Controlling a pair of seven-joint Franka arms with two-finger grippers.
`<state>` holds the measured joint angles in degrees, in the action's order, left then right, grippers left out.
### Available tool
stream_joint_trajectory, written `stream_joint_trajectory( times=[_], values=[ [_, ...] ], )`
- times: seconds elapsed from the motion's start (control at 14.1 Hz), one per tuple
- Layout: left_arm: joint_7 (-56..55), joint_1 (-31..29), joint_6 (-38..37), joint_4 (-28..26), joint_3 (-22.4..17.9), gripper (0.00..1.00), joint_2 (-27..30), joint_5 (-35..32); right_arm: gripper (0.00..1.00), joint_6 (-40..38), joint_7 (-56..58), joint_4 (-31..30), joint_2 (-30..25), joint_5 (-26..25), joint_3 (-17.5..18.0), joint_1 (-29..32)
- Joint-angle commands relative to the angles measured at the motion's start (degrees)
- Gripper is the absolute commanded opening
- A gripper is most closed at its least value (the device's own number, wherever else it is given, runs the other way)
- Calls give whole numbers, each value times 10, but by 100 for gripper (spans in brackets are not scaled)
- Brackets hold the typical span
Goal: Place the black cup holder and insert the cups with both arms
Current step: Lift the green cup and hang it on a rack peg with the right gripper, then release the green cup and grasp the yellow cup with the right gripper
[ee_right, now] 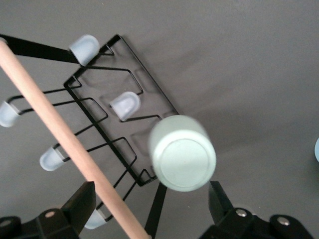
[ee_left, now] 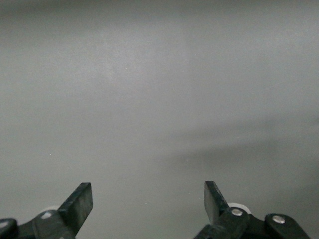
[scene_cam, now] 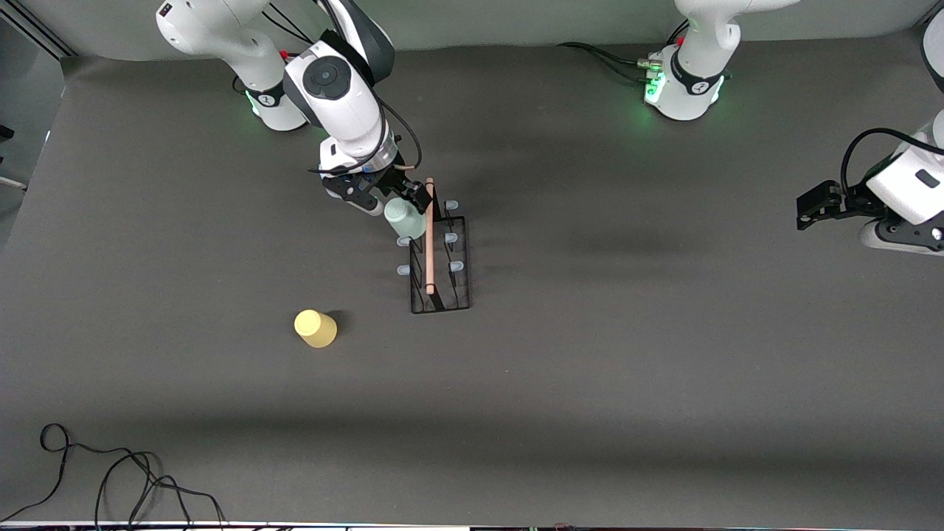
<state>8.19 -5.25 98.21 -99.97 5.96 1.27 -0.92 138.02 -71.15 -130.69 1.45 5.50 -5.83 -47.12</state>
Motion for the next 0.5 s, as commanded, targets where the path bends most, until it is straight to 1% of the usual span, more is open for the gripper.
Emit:
stream_joint_trajectory(
  times=[0.0,0.14,0.28,0.43],
  values=[
    [-5,4,-13,2,-2,100,4,-7,100,-107,78,68,0,-2,-48,1],
    [-5,4,-13,2,-2,100,5,-7,100,-144,145,106,3,-2,-102,1],
    [-5,4,-13,2,-2,100,4,-7,100,-152,248,113,7,-1,-148,2],
    [-5,4,-12,3,-2,100,5,-7,100,-147,343,113,21,4,-205,4]
  ],
)
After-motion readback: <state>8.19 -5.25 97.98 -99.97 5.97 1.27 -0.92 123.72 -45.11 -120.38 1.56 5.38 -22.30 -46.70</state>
